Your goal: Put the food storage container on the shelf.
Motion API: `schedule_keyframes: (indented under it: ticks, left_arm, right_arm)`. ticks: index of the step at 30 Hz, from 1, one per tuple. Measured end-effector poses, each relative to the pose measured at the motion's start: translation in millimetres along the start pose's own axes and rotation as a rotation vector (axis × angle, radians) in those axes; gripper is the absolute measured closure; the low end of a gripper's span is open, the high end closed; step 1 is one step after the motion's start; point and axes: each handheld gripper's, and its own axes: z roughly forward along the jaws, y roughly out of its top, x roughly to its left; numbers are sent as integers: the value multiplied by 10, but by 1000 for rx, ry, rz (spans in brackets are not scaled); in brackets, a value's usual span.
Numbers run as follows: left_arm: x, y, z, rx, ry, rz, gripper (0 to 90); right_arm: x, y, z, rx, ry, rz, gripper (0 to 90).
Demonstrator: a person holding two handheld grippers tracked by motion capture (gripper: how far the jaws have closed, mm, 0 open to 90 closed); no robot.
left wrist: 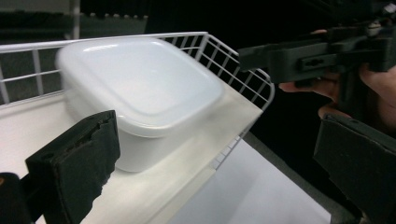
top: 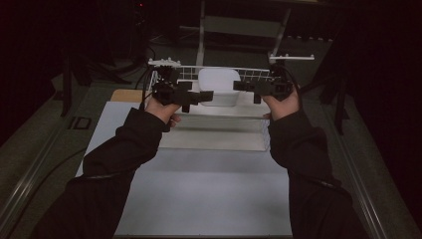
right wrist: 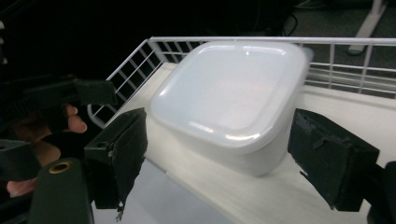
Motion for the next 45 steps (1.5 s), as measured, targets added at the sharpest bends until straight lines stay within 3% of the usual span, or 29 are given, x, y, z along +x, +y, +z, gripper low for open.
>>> schedule_keyframes:
  ticks: [3,5,10,15,17,21,26,29,33,36,45]
  left_arm:
    - [-149,-73,-30,1,2,71,1]
    - [-184,-107,-41,2,0,86,2]
    - [-300,-249,-95,2,-18,153,1]
    - [-351,-388,-170,-7,-35,166,1]
    - [-360,-466,-196,-14,-37,179,1]
    - [-381,-611,-217,-6,-48,198,1]
    - [-421,-751,-226,3,-63,219,1]
    - [-459,-887,-223,8,-82,222,1]
    - [-478,-999,-210,22,-88,238,1]
    - [-483,-1157,-204,31,-98,237,1]
    - [-486,-1436,-193,52,-100,264,1]
  right_arm:
    - [57,-96,-46,-2,18,-23,197]
    - [65,-118,-52,-3,23,-26,197]
    - [126,-295,-124,-4,27,-88,193]
    - [135,-437,-163,-5,27,-126,194]
    - [119,-603,-183,-26,67,-147,194]
    - [105,-849,-145,-18,106,-152,194]
    - [89,-1049,-110,-6,114,-178,194]
    - [81,-1187,-122,-18,98,-215,195]
    - [65,-1278,-141,-31,109,-213,194]
    - [57,-1452,-183,-43,113,-247,194]
    - [-15,-1747,-189,-35,124,-258,194]
